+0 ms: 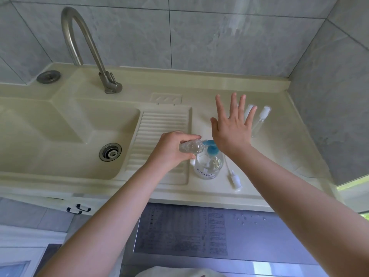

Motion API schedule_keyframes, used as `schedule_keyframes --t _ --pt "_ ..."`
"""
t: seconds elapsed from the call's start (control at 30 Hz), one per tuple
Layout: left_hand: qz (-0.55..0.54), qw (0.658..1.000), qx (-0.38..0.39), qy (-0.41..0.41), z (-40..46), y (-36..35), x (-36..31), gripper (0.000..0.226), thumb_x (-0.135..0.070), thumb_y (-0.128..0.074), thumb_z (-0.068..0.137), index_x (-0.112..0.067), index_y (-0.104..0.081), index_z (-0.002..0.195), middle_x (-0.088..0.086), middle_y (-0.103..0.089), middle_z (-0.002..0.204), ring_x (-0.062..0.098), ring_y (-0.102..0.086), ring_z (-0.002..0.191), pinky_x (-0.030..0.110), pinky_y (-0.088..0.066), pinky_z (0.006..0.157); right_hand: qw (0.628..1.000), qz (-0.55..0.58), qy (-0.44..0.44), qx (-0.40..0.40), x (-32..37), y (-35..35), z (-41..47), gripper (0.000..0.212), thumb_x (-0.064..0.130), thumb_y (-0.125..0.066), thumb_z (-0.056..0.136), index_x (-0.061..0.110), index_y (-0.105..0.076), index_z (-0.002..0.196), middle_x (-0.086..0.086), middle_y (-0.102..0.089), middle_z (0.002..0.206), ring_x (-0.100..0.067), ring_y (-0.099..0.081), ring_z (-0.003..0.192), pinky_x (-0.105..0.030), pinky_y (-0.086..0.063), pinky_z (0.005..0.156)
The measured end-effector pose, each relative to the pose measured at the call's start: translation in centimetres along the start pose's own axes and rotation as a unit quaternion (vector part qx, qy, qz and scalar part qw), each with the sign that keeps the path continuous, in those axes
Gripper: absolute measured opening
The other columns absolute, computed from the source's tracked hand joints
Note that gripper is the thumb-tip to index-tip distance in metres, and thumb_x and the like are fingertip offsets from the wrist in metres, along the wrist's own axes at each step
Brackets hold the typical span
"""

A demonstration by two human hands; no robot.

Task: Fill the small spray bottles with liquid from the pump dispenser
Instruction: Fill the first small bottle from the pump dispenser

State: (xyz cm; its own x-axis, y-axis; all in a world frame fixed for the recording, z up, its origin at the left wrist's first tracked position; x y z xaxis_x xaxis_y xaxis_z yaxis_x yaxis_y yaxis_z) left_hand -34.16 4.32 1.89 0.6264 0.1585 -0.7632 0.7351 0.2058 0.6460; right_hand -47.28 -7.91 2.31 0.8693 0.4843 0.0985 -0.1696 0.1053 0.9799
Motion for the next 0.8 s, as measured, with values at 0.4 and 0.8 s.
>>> schedule_keyframes --t 0.4,0.8 --pt "-0.005 1.0 -0.008 -0.006 0.0 -0.1 0.1 0.06 -0.011 -0.087 0.068 -0.032 -0.069 0.121 -0.011 -0.066 0.102 -0.007 -0.055 0.088 -0.006 -0.031 0.078 0.999 -0.03 0.012 -0.029 0.3 0.1 -0.2 0.06 0.034 -0.027 0.105 0.03 -0.002 0.16 -0.015 0.004 0.167 -0.037 0.016 0.152 -0.063 0.011 0.119" --pt "0.008 1.0 -0.014 -0.008 0.0 -0.1 -0.1 0.061 -0.013 -0.088 0.067 -0.033 -0.069 0.121 -0.01 -0.066 0.103 0.004 -0.058 0.096 0.005 -0.037 0.086 1.0 -0.014 0.009 -0.014 0.1 0.3 0.1 0.061 0.039 -0.025 0.105 0.03 0.0 0.16 -0.014 0.004 0.167 -0.036 0.017 0.152 -0.064 0.011 0.118"
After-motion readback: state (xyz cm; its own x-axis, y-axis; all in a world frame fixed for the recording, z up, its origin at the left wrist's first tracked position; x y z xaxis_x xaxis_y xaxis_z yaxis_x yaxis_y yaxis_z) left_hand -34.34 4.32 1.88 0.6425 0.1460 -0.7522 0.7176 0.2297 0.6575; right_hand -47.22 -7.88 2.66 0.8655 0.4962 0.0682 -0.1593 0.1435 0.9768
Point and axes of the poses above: each hand's wrist, its own z-axis towards the middle knuckle, its own y-axis out of the back of the hand, x = y × z, the point moved 4 cm from there along z, towards the middle knuckle
